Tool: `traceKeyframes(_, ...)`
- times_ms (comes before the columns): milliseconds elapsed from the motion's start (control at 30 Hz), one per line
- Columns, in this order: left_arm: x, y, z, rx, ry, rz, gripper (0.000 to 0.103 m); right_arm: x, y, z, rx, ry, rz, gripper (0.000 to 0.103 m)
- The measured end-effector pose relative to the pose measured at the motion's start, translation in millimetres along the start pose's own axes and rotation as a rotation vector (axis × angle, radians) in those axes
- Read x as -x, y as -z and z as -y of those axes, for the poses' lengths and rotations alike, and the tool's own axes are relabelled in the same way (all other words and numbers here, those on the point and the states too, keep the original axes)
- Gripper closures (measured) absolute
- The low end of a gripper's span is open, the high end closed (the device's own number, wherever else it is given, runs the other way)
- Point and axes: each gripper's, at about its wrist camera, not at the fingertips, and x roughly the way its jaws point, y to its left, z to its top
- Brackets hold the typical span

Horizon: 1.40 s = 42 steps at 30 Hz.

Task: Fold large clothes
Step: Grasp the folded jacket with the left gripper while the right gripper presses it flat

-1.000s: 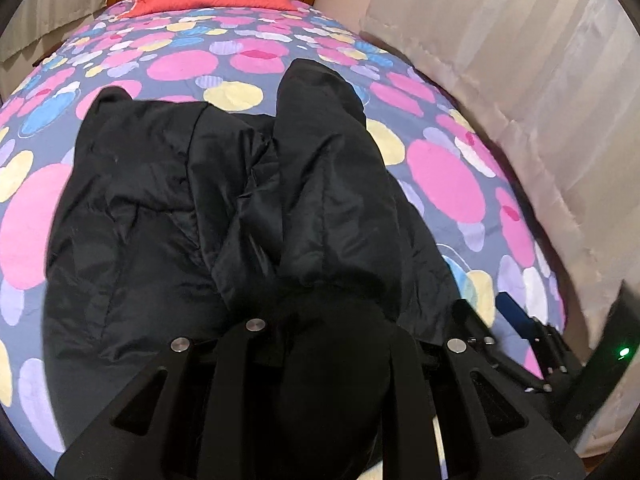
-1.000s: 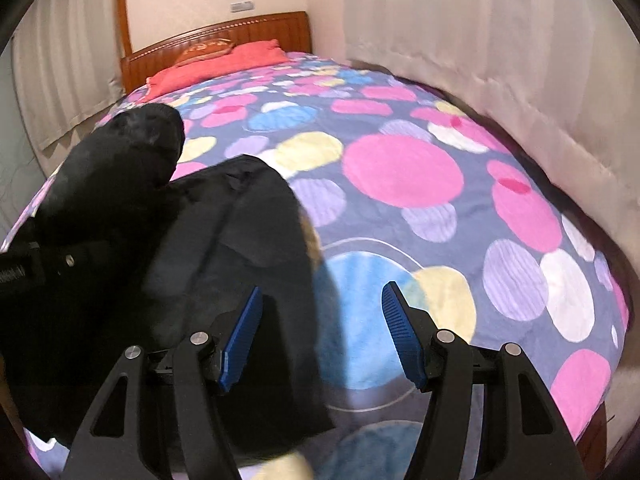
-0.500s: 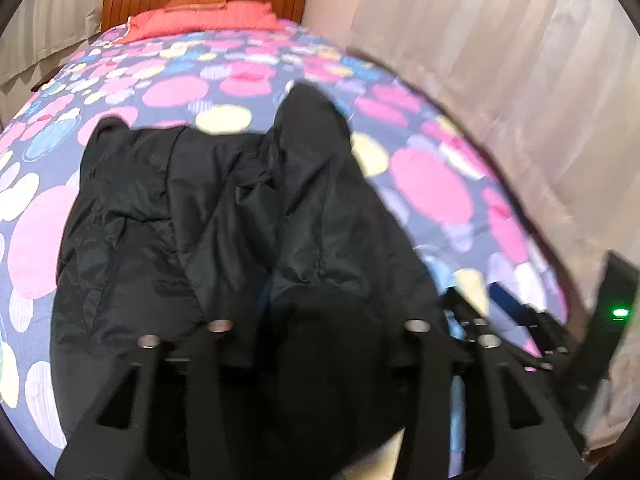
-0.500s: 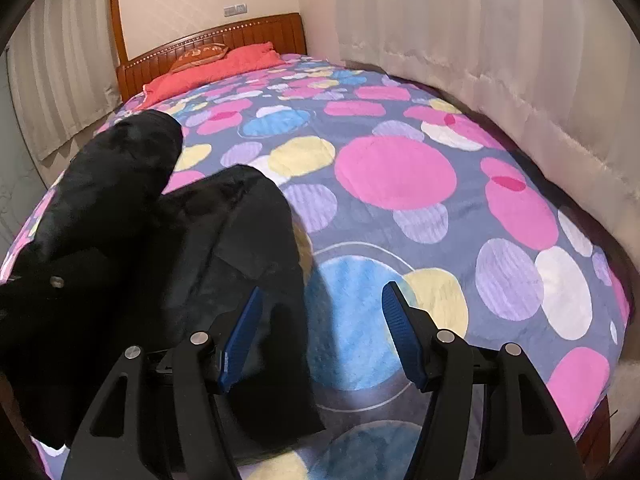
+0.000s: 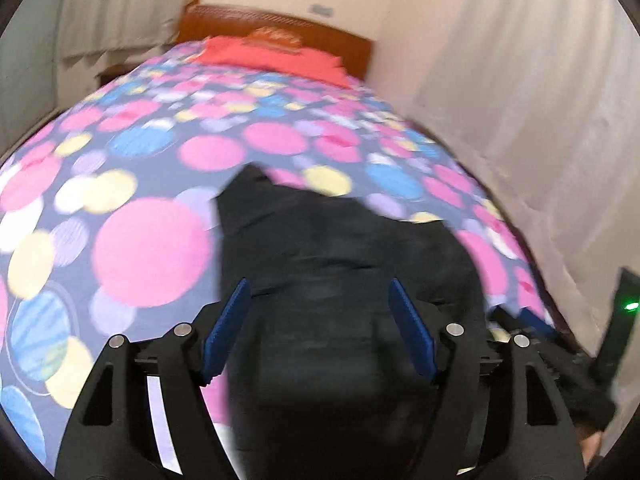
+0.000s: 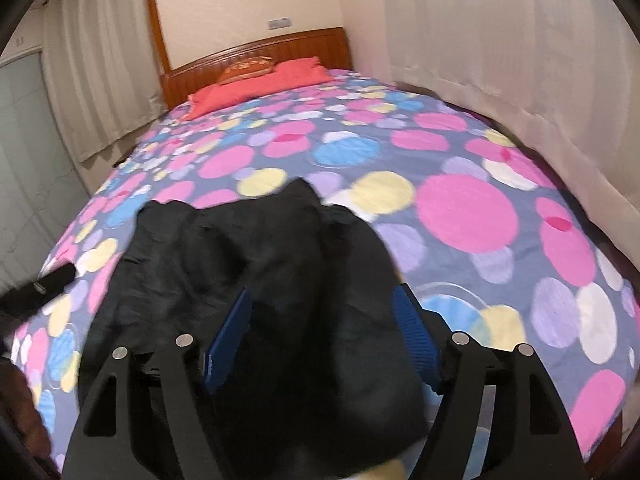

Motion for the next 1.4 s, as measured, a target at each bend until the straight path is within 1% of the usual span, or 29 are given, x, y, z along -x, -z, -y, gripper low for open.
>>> traceKeyframes(100, -9.9, 6.6, -30.5, 0.061, -0.024, -0.025, 0.031, -8.1, -5.3, -18.0, 0.005, -0.04, -0.012, 0.025)
traceKeyframes(167, -14.3, 12.9, -42.7, 0.083, -0.025, -0.044, 0.031, -19.2, -6.2, -27.5, 0.01, -0.045, -0.045, 0.025)
traceKeyframes(233, -19.8, 20.3, -47.8, 0.083, -0.018, -0.061, 0.031, -36.1, -3.3, -35.2, 0.025, -0.032, -0.116, 0.025)
traceKeyframes(300, -21.7, 26.3, -48.7, 0.077, -0.008, -0.066, 0.031, -49.0, 1.2, -36.7, 0.021, -0.036, -0.177, 0.025)
traceKeyframes(333, -23.2, 28.6, -48.3, 0.078, -0.003, -0.064, 0.031, -52.2, 3.5, -35.5, 0.014, -0.042, -0.191, 0.026)
traceKeyframes(367, -24.2, 30.7, -48.1, 0.08, 0.005, -0.062, 0.031, -53.5, 5.7, -33.9, 0.002, -0.058, -0.191, 0.034)
traceKeyframes(400, -25.2, 31.9, -48.1, 0.081, 0.014, -0.061, 0.031, -53.9, 7.2, -33.6, 0.003, -0.084, -0.195, 0.067)
traceKeyframes(433, -26.5, 32.1, -47.7, 0.08, 0.029, -0.062, 0.031, -54.1, 7.8, -34.6, 0.01, -0.106, -0.209, 0.078)
traceKeyframes(467, -26.8, 32.2, -46.5, 0.078, 0.031, -0.06, 0.031, -52.1, 7.0, -36.6, 0.025, -0.109, -0.204, 0.082)
traceKeyframes(500, -26.3, 30.9, -44.7, 0.072, 0.032, -0.054, 0.031, -49.0, 5.9, -38.5, 0.049, -0.107, -0.19, 0.089)
traceKeyframes(533, -24.9, 29.1, -42.4, 0.065, 0.042, -0.048, 0.031, -44.8, 4.2, -38.7, 0.061, -0.106, -0.171, 0.092)
traceKeyframes(600, -21.5, 26.1, -36.8, 0.054, 0.061, -0.038, 0.031, -36.7, 0.6, -31.8, 0.048, -0.101, -0.137, 0.094)
traceKeyframes(700, -20.3, 22.8, -25.1, 0.021, 0.077, -0.022, 0.031, -34.4, -2.5, -15.8, 0.046, -0.049, -0.105, 0.095)
traceKeyframes(800, -30.7, 21.7, -9.2, -0.015, 0.087, -0.047, 0.031, -43.7, -2.8, 5.0, 0.025, -0.015, -0.12, 0.095)
traceKeyframes(900, -48.8, 24.9, 9.1, -0.055, 0.094, -0.092, 0.031, -52.9, 0.2, 23.5, 0.005, 0.009, -0.136, 0.095)
traceKeyframes(967, -61.0, 27.9, 18.6, -0.07, 0.084, -0.123, 0.029, -63.2, 2.6, 31.5, 0.002, 0.019, -0.154, 0.095)
traceKeyframes(1033, -74.3, 30.9, 22.1, -0.054, 0.08, -0.158, 0.029, -73.1, 7.1, 38.2, -0.004, 0.014, -0.18, 0.094)
traceKeyframes(1067, -78.8, 32.5, 23.9, -0.06, 0.067, -0.163, 0.029, -78.9, 10.0, 40.4, -0.003, 0.009, -0.191, 0.094)
traceKeyframes(1167, -88.8, 39.4, 32.3, -0.128, 0.021, -0.156, 0.029, -90.4, 17.3, 42.8, 0.004, 0.006, -0.203, 0.093)
traceKeyframes(1400, -98.5, 44.8, 31.0, -0.144, -0.007, -0.145, 0.029, -100.1, 29.1, 40.4, 0.014, 0.02, -0.166, 0.093)
